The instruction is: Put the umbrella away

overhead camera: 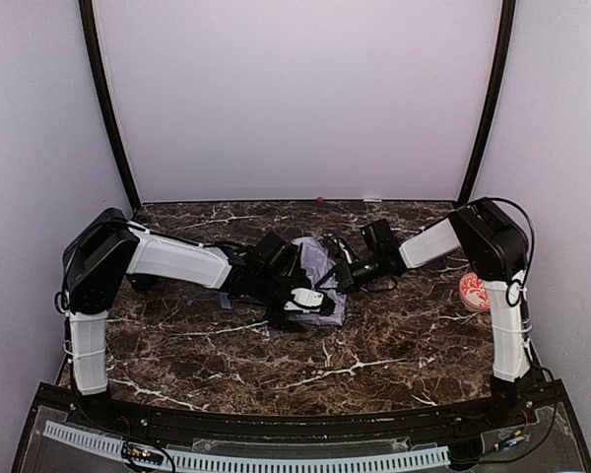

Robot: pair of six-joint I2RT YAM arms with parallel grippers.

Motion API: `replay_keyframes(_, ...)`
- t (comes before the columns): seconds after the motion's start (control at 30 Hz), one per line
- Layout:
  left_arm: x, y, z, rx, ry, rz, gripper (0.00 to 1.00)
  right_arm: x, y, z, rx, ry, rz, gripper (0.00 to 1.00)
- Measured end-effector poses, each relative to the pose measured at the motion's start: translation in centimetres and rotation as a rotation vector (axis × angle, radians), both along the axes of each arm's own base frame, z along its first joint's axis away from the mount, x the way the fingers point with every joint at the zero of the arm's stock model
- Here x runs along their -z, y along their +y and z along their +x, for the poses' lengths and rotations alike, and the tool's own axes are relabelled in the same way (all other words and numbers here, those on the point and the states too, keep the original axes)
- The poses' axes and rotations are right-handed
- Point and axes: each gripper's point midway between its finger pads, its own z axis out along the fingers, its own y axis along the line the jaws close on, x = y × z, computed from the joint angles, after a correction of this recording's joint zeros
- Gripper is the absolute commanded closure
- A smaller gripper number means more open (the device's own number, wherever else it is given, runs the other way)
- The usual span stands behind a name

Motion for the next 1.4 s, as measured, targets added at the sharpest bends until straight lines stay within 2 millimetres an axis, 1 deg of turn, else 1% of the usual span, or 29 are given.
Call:
replay_keyframes(0.03,0.0,-0.1,0.3,-0.009,-0.013,-0.005,0.26,0.0,-0.1,0.0,0.0,-0.001,-0.001,0.98)
replay_keyframes(0.1,0.0,-0.3,0.6,-0.022,-0.036,-0.012,0.37,0.0,-0.3,0.1,-0.002,-0.004,0.0,0.92)
replay_keyframes(0.17,0.0,-0.4,1.0,-0.038,-0.066,-0.015,0.46,0.1,-0.5,0.2,-0.006,-0.009,-0.004,0.78)
replay_keyframes(0.23,0.3,-0.3,1.3,-0.05,-0.083,-0.007,0.51,0.3,-0.7,0.1,-0.006,-0.02,-0.011,0.7)
replay_keyframes(0.33,0.3,-0.3,1.5,-0.061,-0.083,-0.007,0.56,-0.3,-1.6,0.2,0.027,-0.041,-0.04,0.61)
replay_keyframes(0.43,0.1,-0.4,1.4,-0.072,-0.064,-0.006,0.59,-1.2,-3.5,0.1,0.086,-0.04,-0.093,0.54)
replay_keyframes(0.53,0.0,-0.4,1.0,-0.081,-0.021,-0.007,0.59,-2.4,-6.7,0.9,0.188,-0.052,-0.154,0.5)
replay_keyframes(0.57,0.0,-0.5,0.8,-0.085,-0.002,-0.007,0.6,-2.9,-8.0,1.4,0.228,-0.067,-0.174,0.49)
replay_keyframes(0.63,-0.1,-0.5,0.4,-0.1,0.046,-0.007,0.61,-4.2,-9.9,2.2,0.288,-0.112,-0.202,0.49)
replay_keyframes(0.67,-0.1,-0.4,0.3,-0.111,0.071,-0.008,0.61,-5.1,-10.6,2.3,0.309,-0.149,-0.211,0.49)
replay_keyframes(0.7,-0.1,-0.3,0.2,-0.121,0.096,-0.008,0.62,-6.0,-10.9,1.9,0.313,-0.192,-0.213,0.48)
replay_keyframes(0.73,-0.1,0.0,0.2,-0.136,0.133,-0.008,0.62,-7.0,-10.8,1.3,0.304,-0.238,-0.211,0.47)
replay_keyframes(0.8,-0.2,0.4,-0.1,-0.151,0.198,-0.013,0.62,-8.5,-9.9,-0.6,0.261,-0.345,-0.199,0.47)
replay_keyframes(0.87,-0.3,0.8,-0.3,-0.161,0.272,-0.018,0.62,-9.6,-8.8,-3.3,0.198,-0.47,-0.181,0.47)
replay_keyframes(0.9,-0.4,0.9,-0.5,-0.163,0.309,-0.023,0.62,-10.1,-8.2,-5.0,0.156,-0.547,-0.164,0.47)
replay_keyframes(0.93,-0.4,1.0,-0.5,-0.167,0.34,-0.023,0.62,-10.4,-7.7,-6.5,0.12,-0.616,-0.148,0.45)
replay_keyframes(1.0,-0.6,1.0,-0.8,-0.167,0.413,-0.035,0.62,-10.3,-7.3,-9.1,0.044,-0.753,-0.128,0.38)
replay_keyframes(1.1,-0.8,0.9,-1.0,-0.172,0.49,-0.044,0.62,-8.9,-6.6,-12.4,-0.086,-0.938,-0.136,0.3)
replay_keyframes(1.13,-0.8,0.9,-1.1,-0.173,0.515,-0.044,0.62,-8.4,-6.3,-13.2,-0.13,-0.992,-0.143,0.3)
replay_keyframes(1.2,-0.8,1.0,-1.3,-0.174,0.553,-0.042,0.61,-7.8,-5.5,-14.3,-0.212,-1.1,-0.161,0.28)
replay_keyframes(1.27,-0.8,0.9,-1.5,-0.174,0.588,-0.039,0.61,-7.7,-4.5,-14.7,-0.278,-1.212,-0.176,0.26)
replay_keyframes(1.33,-0.8,0.9,-1.6,-0.176,0.618,-0.035,0.61,-7.4,-3.4,-14.6,-0.339,-1.308,-0.203,0.24)
replay_keyframes(1.4,-0.9,0.9,-1.8,-0.176,0.637,-0.03,0.61,-6.9,-2.7,-14.2,-0.379,-1.362,-0.226,0.23)
